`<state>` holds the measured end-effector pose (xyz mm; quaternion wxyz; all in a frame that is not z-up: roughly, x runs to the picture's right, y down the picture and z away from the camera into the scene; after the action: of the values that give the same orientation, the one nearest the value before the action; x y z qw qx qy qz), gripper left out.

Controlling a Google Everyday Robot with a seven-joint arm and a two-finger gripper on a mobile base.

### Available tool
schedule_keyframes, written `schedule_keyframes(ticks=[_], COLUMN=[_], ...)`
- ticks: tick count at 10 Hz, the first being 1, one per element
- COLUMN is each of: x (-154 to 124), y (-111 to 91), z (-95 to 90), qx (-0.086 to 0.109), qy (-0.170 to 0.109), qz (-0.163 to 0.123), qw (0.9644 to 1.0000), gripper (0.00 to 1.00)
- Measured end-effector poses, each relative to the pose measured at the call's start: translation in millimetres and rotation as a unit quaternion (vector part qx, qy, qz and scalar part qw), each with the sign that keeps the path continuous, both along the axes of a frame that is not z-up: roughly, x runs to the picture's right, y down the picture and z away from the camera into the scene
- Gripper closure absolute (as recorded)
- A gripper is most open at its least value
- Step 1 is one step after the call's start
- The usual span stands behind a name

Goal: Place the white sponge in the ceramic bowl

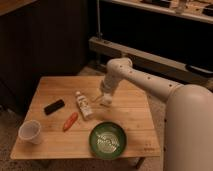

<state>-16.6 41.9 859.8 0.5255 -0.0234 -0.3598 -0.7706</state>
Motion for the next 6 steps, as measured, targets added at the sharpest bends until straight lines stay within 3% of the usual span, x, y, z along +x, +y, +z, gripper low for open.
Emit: schedule_keyframes(ticks=[1, 2, 4, 6], x=[-3.0, -6.4, -8.0, -2.8], y=[-5.7, -12.4, -28.6, -35.7], z=[-1.6, -3.1, -4.9, -0.9], qx=[0.012, 0.027, 0.049, 0.042], qy=[0.034, 0.072, 0.122, 0.137], qz=[-0.002, -0.007, -0.003, 0.019], qw=[0.9994, 0.997, 0.9913, 0.9895], gripper=[0.2, 0.2, 0.2, 0.2])
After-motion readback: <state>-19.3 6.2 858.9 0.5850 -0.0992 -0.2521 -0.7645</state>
